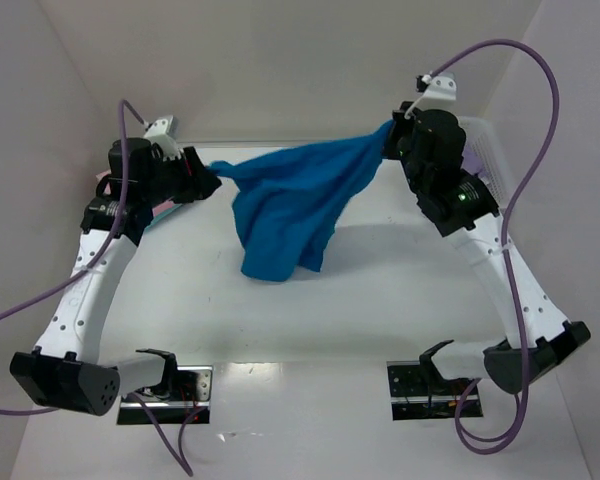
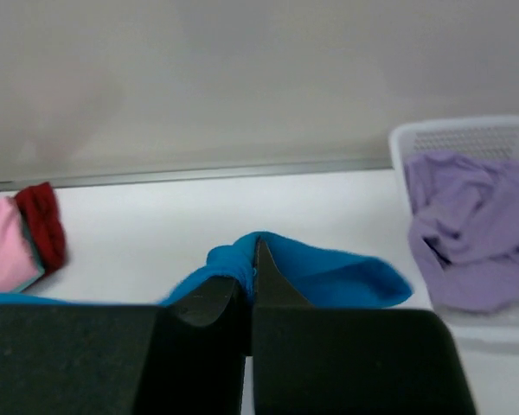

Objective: Fold and stack the t-shirts
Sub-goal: Flatten out the tshirt

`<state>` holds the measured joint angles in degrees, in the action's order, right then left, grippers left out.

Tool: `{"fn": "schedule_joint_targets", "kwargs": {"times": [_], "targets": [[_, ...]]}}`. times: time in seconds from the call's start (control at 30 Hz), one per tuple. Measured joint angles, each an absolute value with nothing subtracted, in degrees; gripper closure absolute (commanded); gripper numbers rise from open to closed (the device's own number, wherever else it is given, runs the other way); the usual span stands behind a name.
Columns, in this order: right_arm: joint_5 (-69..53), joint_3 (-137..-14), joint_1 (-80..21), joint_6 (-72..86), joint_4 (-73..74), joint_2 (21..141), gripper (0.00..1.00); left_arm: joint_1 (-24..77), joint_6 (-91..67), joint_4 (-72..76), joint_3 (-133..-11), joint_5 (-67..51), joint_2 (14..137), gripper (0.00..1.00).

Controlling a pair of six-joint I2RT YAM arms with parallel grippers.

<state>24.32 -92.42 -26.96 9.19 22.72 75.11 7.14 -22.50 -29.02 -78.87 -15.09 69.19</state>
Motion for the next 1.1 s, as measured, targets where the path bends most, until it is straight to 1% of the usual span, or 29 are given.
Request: {"fn": "schedule_joint_targets", "kwargs": {"times": [0.07, 0.1, 0.2, 0.23, 0.33, 0.4, 0.43, 0.53, 0.57, 0.63, 0.73, 0.77, 0.83, 0.93, 1.03, 1.1], "targets": [[24.93, -89.67, -25.76, 9.87, 23.73, 72.44, 1.00, 6.37, -22.09, -29.71, -74.94, -14.35, 69.38, 0.14], [25.02, -88.16, -25.32, 10.37, 23.97, 70.72, 1.00, 6.24, -21.23, -29.93, -74.00, -14.28, 69.43, 0.12], [25.06, -85.71, -25.08, 11.42, 25.87, 65.84, 1.00, 6.13, -19.57, -28.88, -69.28, -15.73, 69.54, 0.11], [24.99, -85.69, -25.08, 11.51, 26.00, 65.39, 1.00, 6.15, -19.00, -28.49, -68.01, -17.39, 69.95, 0.11], [24.16, -84.25, -25.08, 11.92, 25.82, 63.70, 1.00, 6.63, -16.64, -23.14, -64.88, -25.10, 72.18, 0.06], [23.46, -82.37, -25.08, 12.47, 25.96, 63.29, 1.00, 8.54, -14.81, -20.16, -63.44, -27.53, 73.87, 0.06], [22.98, -80.86, -25.08, 13.06, 26.11, 63.24, 1.00, 12.03, -12.62, -18.68, -63.48, -29.43, 76.34, 0.06], [21.37, -76.16, -25.08, 14.70, 26.63, 62.96, 1.00, 17.23, -9.87, -15.62, -63.70, -34.33, 81.25, 0.06], [20.64, -74.87, -25.08, 15.22, 27.00, 62.98, 1.00, 19.11, -8.56, -14.46, -65.06, -38.70, 85.89, 0.06], [17.89, -72.66, -25.08, 16.19, 28.40, 62.96, 1.00, 20.23, -7.03, -13.50, -67.07, -41.52, 91.09, 0.04], [13.47, -72.44, -25.08, 17.02, 28.82, 62.96, 1.00, 21.34, -4.91, -13.47, -71.24, -42.37, 96.55, 0.04], [12.56, -72.44, -25.08, 17.15, 28.73, 62.96, 1.00, 21.87, -4.43, -13.45, -72.86, -42.37, 98.06, 0.03], [7.14, -72.79, -25.08, 17.61, 27.81, 63.79, 1.00, 22.92, -3.31, -12.78, -75.94, -42.06, 100.38, 0.00], [-0.30, -76.36, -25.28, 18.02, 26.87, 68.23, 1.00, 23.46, -3.18, -11.92, -76.62, -39.81, 100.18, 0.00], [-8.40, -85.62, -26.28, 18.15, 25.93, 76.18, 1.00, 21.82, -4.34, -9.61, -75.35, -36.10, 98.19, 0.00], [-11.42, -93.45, -28.60, 18.13, 26.70, 80.44, 1.00, 19.33, -5.06, -8.69, -73.14, -34.39, 95.02, 0.00]]}}
